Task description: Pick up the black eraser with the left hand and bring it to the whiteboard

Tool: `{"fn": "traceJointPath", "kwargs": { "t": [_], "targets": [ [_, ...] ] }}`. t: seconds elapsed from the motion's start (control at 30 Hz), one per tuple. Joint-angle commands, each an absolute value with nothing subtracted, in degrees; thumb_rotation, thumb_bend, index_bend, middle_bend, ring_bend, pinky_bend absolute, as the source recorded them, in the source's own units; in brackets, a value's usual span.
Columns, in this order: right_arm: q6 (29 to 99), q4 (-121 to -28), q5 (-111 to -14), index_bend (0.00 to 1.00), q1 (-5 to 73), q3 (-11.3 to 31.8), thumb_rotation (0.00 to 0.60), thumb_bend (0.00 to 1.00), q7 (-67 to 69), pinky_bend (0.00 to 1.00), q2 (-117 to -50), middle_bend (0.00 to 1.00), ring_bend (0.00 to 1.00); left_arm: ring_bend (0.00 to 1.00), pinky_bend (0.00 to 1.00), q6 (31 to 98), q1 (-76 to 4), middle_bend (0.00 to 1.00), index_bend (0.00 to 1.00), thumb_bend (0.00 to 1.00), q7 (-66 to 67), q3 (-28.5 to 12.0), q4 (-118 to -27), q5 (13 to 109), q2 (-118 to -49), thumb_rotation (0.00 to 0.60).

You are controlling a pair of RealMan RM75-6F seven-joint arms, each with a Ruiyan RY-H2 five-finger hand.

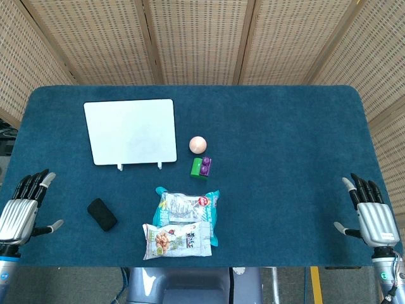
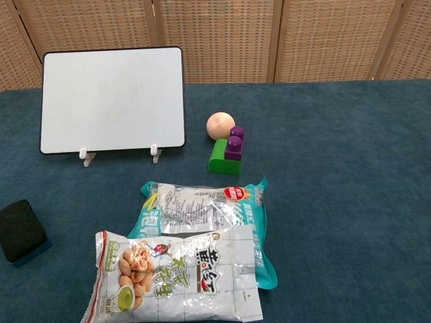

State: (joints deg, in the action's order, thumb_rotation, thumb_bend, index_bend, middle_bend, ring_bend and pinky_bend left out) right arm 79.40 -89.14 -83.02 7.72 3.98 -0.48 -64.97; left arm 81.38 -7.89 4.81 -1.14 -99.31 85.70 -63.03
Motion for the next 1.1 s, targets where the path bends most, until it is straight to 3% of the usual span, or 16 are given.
{"fn": "traceJointPath", "kwargs": {
  "t": [0.03, 0.37, 0.67, 1.1],
  "targets": [
    [79.8, -89.0, -83.1, 0.00, 7.6, 4.1, 0.600, 0.00, -0.6, 0.00, -65.2, 0.00, 0.00, 0.00, 0.00, 81.6, -7.8, 0.00, 0.00, 0.10, 4.9, -1.1, -99.2, 85.8, -63.1, 0.600],
    [80.5, -88.8, -83.5, 0.00, 7.4, 4.1, 0.600, 0.00, 0.0, 0.00, -65.2, 0.00, 0.00, 0.00, 0.00, 81.1, -8.3, 0.00, 0.00, 0.10, 5.6, -0.2, -97.7, 88.3, -63.8, 0.600],
    [79.4, -88.6, -82.4, 0.00, 7.7, 4.4, 0.600, 0.00, 0.1, 0.00, -65.2, 0.00, 0.00, 0.00, 0.00, 68.2, -16.3, 0.00, 0.00, 0.11, 0.1, 4.8, -80.3, 97.5, -71.3, 0.600],
    [79.0, -88.5, -81.4, 0.00, 7.7, 4.8, 0.600, 0.00, 0.4, 0.00, -65.0, 0.00, 0.00, 0.02, 0.09, 62.8, -25.2, 0.07, 0.16, 0.12, -13.2, 8.5, -68.0, 105.3, -76.9, 0.600]
  ]
}}
